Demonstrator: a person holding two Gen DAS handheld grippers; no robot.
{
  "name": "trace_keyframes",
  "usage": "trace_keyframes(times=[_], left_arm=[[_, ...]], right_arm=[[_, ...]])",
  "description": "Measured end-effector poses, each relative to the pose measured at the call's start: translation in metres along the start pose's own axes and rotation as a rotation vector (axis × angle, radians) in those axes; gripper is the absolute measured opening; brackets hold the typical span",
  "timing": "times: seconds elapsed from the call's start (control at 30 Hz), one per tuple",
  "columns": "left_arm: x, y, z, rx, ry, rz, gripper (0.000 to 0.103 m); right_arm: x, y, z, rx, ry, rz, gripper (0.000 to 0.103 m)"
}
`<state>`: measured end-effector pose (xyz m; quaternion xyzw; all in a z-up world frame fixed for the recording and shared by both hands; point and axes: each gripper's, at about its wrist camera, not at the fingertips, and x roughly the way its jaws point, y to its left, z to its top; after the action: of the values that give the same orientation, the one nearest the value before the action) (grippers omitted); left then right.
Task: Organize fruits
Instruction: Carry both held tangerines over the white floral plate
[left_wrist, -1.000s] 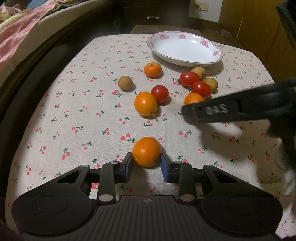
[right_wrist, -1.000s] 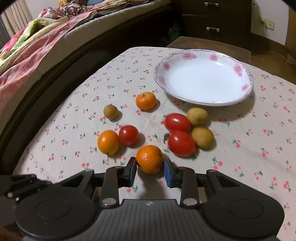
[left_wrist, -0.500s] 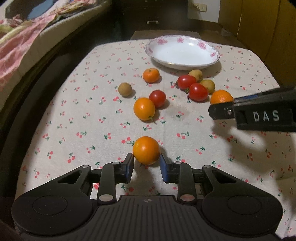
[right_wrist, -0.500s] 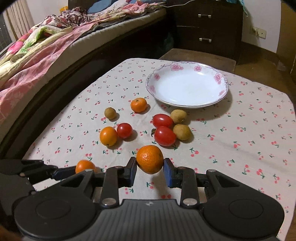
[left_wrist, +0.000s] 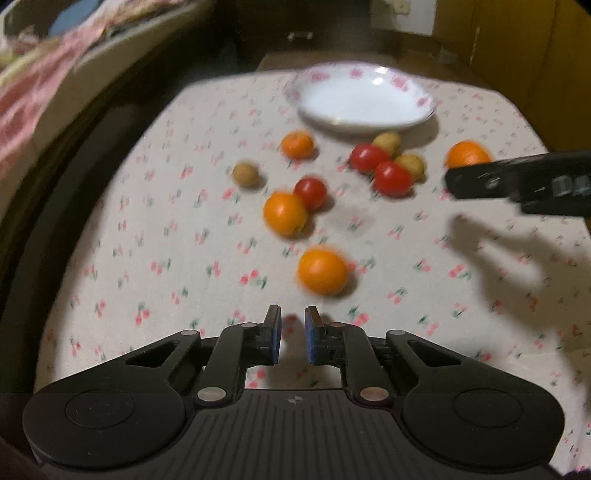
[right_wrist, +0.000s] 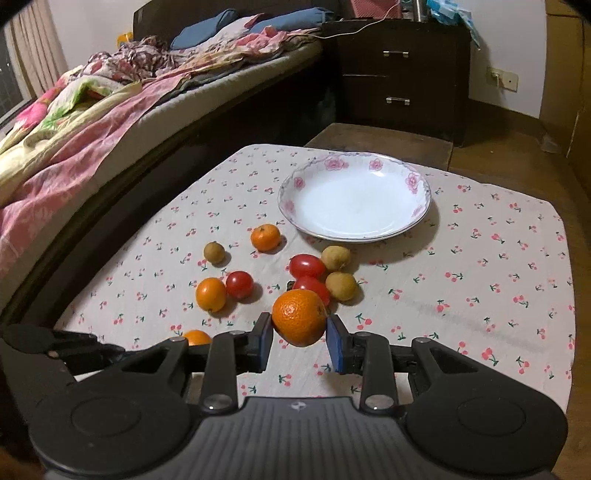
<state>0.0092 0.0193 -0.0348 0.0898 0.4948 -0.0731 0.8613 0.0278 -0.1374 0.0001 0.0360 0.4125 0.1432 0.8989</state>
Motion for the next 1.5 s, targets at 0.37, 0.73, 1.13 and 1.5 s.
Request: trace_keyframes(times=[0.37,0.73,1.13,1.5], left_arm=[[0.002,-0.007,0.021,-0.007,-0.047,-0.091,0.029],[0.017,-0.012,0.04,-0.04,-0.067,-0.105,0.03],[0.038,-0.026,0.056,-0.029,-0.048,-0.083,0.042],[0.046,-0.029,0.069,-0.059,-0.066,-0.117,0.044]], right_arm=[[0.0,-0.011,-0.001,0.023,0.005,0.021,0.031],[0.01,-0.024,0.003,0.067,0.022,0.047,0.031],[0.01,-0.034,0.005,0.093,0.02,0.041,0.031],[0.017,-0.039,0.005,0.112,0.043,0.035,0.031]])
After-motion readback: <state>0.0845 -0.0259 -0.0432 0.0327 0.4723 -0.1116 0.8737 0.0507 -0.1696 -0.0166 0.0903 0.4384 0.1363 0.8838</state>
